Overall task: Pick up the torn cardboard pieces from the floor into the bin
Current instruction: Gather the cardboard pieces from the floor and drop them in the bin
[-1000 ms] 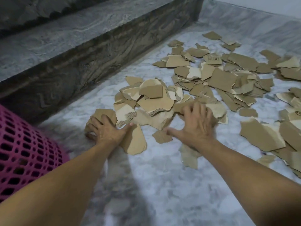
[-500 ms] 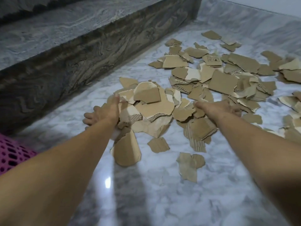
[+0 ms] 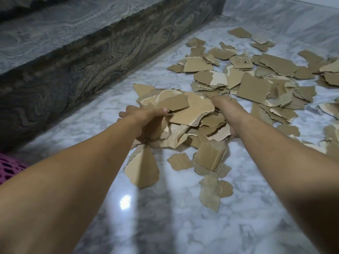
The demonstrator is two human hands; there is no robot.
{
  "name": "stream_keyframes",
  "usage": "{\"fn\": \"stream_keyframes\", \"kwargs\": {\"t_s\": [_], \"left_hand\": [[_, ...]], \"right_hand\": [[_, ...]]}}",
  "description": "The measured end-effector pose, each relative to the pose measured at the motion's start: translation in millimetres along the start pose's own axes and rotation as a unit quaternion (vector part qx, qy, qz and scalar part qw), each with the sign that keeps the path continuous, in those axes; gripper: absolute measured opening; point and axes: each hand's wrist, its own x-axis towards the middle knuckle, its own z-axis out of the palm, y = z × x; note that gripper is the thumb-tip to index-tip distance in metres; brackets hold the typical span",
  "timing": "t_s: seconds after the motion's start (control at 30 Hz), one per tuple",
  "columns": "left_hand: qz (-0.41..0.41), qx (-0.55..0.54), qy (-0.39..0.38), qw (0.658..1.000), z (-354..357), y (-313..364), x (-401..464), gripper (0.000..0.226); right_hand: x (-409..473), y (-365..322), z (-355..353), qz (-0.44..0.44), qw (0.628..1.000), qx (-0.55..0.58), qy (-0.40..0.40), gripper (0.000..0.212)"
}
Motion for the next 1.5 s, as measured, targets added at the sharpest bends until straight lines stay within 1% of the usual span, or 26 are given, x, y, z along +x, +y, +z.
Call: {"fn": "stream_keyframes", "kwargs": {"t_s": [0.07, 0.1, 0.17, 0.27, 0.3, 0.37, 0.4, 0.43, 0.5, 0.53, 0.57, 0.63, 0.67, 0.73, 0.8, 0.87, 0.93, 1.0, 1.1, 1.17, 1.27, 1.33, 1.37, 1.4, 1.47, 1.5], "left_hand": [[0.008, -0.047, -0.02, 0.999, 5, 2, -4, 0.094], [0.013, -0.056, -0.03, 0.998, 7, 2, -4, 0.077], [0.016, -0.061, -0.043, 0.997, 10, -3, -2, 0.065], [-0.001, -0.069, -0.082, 0.994, 8, -6, -8, 0.057], [-0.014, -0.083, -0.107, 0.991, 6, -7, -11, 0.061], [-0.035, -0.092, -0.157, 0.983, 5, -12, -12, 0.097], [-0.039, -0.093, -0.171, 0.98, 6, -17, -6, 0.111], [-0.036, -0.098, -0.182, 0.978, 6, -20, -6, 0.11], [-0.03, -0.11, -0.189, 0.975, -2, -20, -24, 0.078], [-0.031, -0.118, -0.186, 0.975, -7, -20, -33, 0.064], [-0.037, -0.129, -0.178, 0.975, -10, -22, -37, 0.056], [-0.04, -0.152, -0.173, 0.972, -19, -20, -46, 0.06], [-0.037, -0.16, -0.171, 0.971, -22, -18, -50, 0.066], [-0.024, -0.167, -0.175, 0.97, -33, -8, -61, 0.079], [-0.003, -0.181, -0.16, 0.971, -48, 6, -79, 0.083], [0.029, -0.183, -0.158, 0.97, -65, 22, -101, 0.075], [0.055, -0.178, -0.154, 0.97, -84, 38, -126, 0.054], [0.078, -0.172, -0.153, 0.97, -108, 52, -154, 0.039], [0.109, -0.173, -0.143, 0.968, -149, 69, -186, 0.05], [0.126, -0.169, -0.128, 0.969, -182, 74, -210, 0.042], [0.133, -0.171, -0.1, 0.971, -236, 79, -244, 0.035], [0.128, -0.17, -0.101, 0.972, -277, 75, -265, 0.048], [0.119, -0.16, -0.096, 0.975, -296, 71, -271, 0.06], [0.11, -0.151, -0.093, 0.978, -314, 66, -279, 0.06], [0.109, -0.149, -0.056, 0.981, -349, 54, -291, 0.034], [0.106, -0.155, -0.03, 0.982, -371, 43, -297, 0.028]], "right_hand": [[6, 9, 3, 0.027, 0.999, -0.027, -0.019, 0.105], [10, 13, 4, 0.039, 0.998, -0.029, -0.036, 0.109], [6, 17, 6, 0.055, 0.997, -0.033, -0.052, 0.111], [4, 25, 3, 0.071, 0.996, 0.007, -0.06, 0.101], [3, 28, 2, 0.075, 0.995, 0.017, -0.067, 0.101], [3, 36, -2, 0.075, 0.995, 0.026, -0.067, 0.113], [0, 38, -4, 0.064, 0.995, 0.037, -0.069, 0.112], [-5, 38, -7, 0.051, 0.996, 0.039, -0.069, 0.104], [-25, 34, -14, 0.025, 0.997, 0.045, -0.065, 0.082], [-35, 31, -18, 0.018, 0.997, 0.051, -0.057, 0.086], [-38, 32, -23, 0.014, 0.997, 0.05, -0.049, 0.101], [-39, 32, -36, 0.003, 0.997, 0.058, -0.045, 0.13], [-36, 32, -42, -0.003, 0.997, 0.067, -0.046, 0.136], [-53, 21, -51, -0.013, 0.996, 0.071, -0.046, 0.139], [-82, 2, -57, -0.028, 0.994, 0.094, -0.05, 0.132], [-102, -15, -63, -0.04, 0.992, 0.106, -0.05, 0.138], [-123, -34, -68, -0.061, 0.99, 0.116, -0.05, 0.143], [-157, -59, -69, -0.074, 0.986, 0.135, -0.063, 0.131], [-227, -96, -59, -0.113, 0.983, 0.122, -0.075, 0.085], [-266, -114, -49, -0.131, 0.981, 0.11, -0.088, 0.06], [-314, -135, -29, -0.146, 0.978, 0.098, -0.112, 0.048], [-347, -148, -10, -0.145, 0.976, 0.081, -0.143, 0.024], [-361, -152, 0, -0.145, 0.975, 0.076, -0.151, 0.02], [-372, -156, 11, -0.149, 0.974, 0.065, -0.16, 0.02], [-392, -163, 38, -0.154, 0.969, 0.055, -0.184, 0.024], [-403, -165, 57, -0.152, 0.967, 0.048, -0.201, 0.02]]}}
